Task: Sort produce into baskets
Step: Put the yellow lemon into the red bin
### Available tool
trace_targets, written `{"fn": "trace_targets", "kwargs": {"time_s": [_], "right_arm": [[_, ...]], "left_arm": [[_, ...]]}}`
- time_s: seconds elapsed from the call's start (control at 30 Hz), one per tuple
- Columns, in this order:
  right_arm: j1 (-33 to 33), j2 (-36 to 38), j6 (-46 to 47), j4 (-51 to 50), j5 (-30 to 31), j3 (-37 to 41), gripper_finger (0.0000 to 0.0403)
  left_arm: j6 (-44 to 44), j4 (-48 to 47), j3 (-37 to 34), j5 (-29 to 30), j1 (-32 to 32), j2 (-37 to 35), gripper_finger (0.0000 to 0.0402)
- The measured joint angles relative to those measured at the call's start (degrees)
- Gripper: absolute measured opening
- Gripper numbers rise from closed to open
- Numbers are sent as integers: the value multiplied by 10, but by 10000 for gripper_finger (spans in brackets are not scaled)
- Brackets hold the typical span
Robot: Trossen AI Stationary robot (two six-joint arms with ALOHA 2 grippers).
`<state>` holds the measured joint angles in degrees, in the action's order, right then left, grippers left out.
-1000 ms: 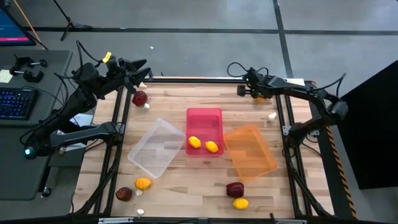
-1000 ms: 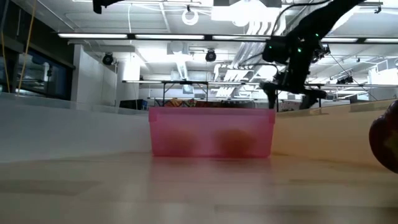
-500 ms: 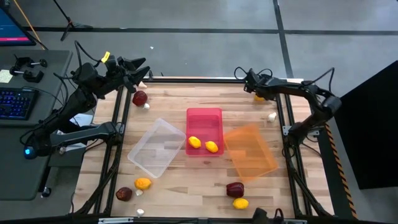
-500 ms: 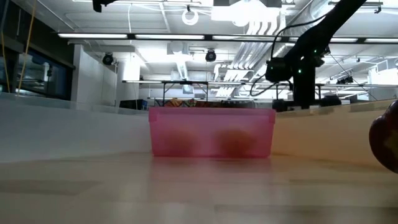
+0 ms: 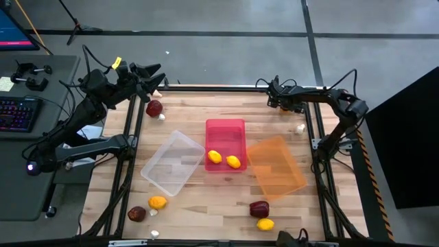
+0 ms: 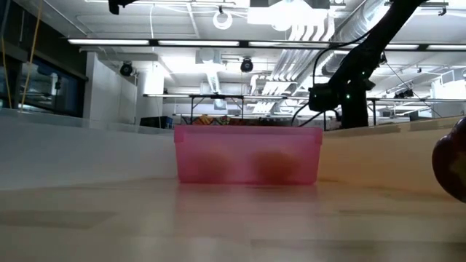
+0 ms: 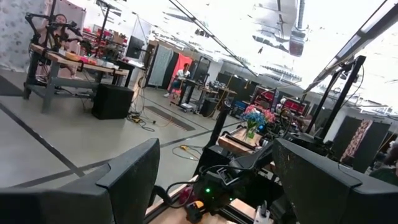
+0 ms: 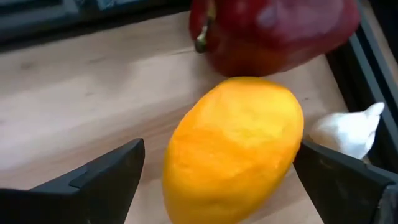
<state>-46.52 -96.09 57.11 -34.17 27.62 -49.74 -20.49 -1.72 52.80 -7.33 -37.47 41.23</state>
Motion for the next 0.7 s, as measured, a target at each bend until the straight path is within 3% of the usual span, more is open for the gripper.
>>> {"fn": "trace_targets", "kwargs": {"time_s": [0.2, 0.53, 0.7], "right_arm": [[4, 0, -63, -10, -7, 0, 357], [39, 0, -98, 17, -38, -1, 223], [81, 1, -113, 33, -58, -1, 203]], "left_arm": [[-4, -1, 0, -2, 0, 0, 298], [-30, -1, 0, -4, 0, 0, 298], [-40, -1, 0, -5, 0, 0, 298]]}}
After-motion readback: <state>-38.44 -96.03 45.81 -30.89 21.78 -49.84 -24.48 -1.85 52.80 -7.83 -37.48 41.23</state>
